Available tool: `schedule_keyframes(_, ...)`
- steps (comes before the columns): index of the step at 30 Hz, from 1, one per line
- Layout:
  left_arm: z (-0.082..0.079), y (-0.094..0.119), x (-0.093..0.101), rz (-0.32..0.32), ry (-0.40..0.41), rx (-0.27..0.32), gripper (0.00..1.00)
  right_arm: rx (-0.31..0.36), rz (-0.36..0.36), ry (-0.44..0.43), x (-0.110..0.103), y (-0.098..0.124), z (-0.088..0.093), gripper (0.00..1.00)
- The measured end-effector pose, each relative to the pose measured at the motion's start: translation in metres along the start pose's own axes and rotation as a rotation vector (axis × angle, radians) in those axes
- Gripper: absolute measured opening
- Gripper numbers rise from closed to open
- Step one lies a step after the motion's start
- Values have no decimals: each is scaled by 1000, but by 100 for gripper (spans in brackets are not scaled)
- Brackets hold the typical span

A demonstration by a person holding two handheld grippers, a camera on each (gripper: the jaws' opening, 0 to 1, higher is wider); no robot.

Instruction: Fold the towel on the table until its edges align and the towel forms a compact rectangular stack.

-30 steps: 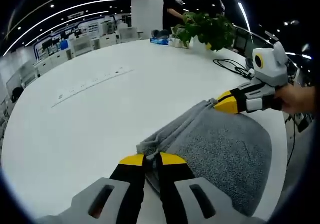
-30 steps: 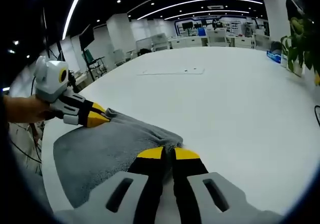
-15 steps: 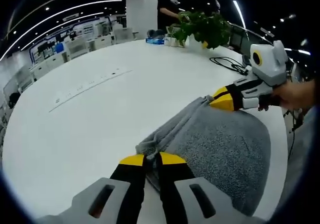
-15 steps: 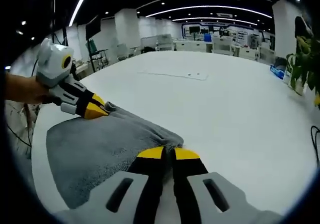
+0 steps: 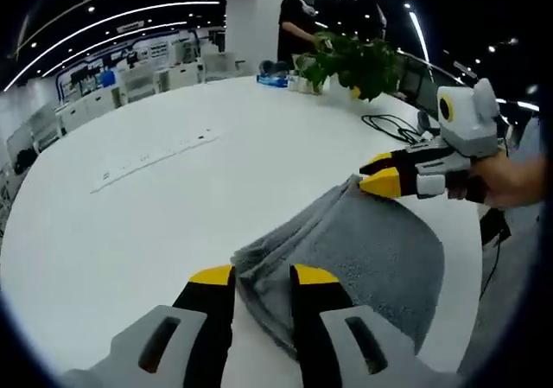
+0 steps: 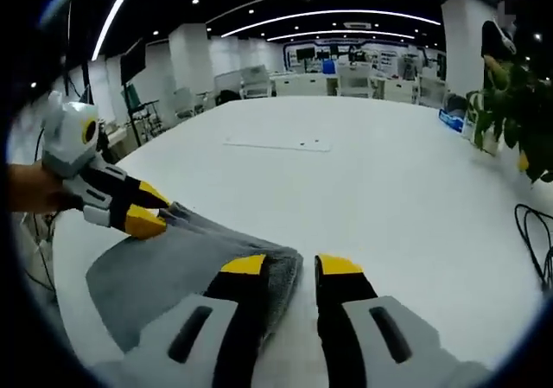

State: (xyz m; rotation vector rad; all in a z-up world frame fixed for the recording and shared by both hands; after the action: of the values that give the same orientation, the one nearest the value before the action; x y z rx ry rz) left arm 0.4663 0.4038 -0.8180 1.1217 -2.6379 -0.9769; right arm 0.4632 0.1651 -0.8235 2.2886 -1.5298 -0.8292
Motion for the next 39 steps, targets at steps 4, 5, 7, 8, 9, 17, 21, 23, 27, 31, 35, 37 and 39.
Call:
schedule_keyframes(4, -7, 20, 2, -21, 37, 56, 26, 34, -43, -25, 3, 21, -4, 30)
schedule_keyframes(5, -9, 24, 5, -19, 43, 72, 26, 37, -50, -34, 3, 27, -4, 30)
schedule_keyframes(7, -12, 34, 16, 1, 21, 101, 29, 68, -74, -46, -1, 38, -5, 35)
schedule_keyframes(8, -15, 39, 25, 21, 4, 126, 31, 74, -84, -42, -4, 44, -5, 38)
schedule_keyframes(9, -17, 42, 30, 44, -17, 156, 35, 82, -99, -32, -7, 52, -5, 42)
schedule_keyframes(17, -12, 81, 57, 54, -90, 184, 52, 92, -188, -15, -17, 91, -3, 55)
schedule_keyframes(21, -9, 104, 72, 43, -107, 198, 54, 102, -219, 8, -26, 113, 0, 60)
schedule_keyframes(23, -10, 114, 82, 43, -29, 246, 55, 98, -230, 13, -30, 124, 5, 62)
schedule_keyframes(27, -9, 133, 93, 17, 30, 301, 57, 79, -241, 37, -34, 138, 16, 66)
schedule_keyframes(31, -2, 143, 101, -2, 16, 298, 59, 68, -238, 26, -37, 150, 26, 67)
schedule_keyframes(35, 9, 150, 108, -19, -8, 275, 60, 51, -243, 33, -44, 162, 41, 71)
schedule_keyframes(37, 14, 152, 111, -24, -6, 267, 62, 39, -247, 33, -47, 166, 48, 73)
schedule_keyframes(39, 20, 154, 116, -24, 2, 259, 63, 27, -247, 29, -48, 169, 55, 75)
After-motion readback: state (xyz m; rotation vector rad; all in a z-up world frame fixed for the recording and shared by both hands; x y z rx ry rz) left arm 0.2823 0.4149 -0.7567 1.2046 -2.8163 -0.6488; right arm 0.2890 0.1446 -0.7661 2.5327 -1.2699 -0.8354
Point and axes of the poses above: the point that each gripper's makers call its tool centre point, and the gripper's own axes: y roughly backward along the fingers, x roughly to its right, z roughly out of its underside, the point moved 7 cm from there along y, roughly backward along the fingers, and after that the axes turned 15 degrees about -y, right-handed, at the moved point
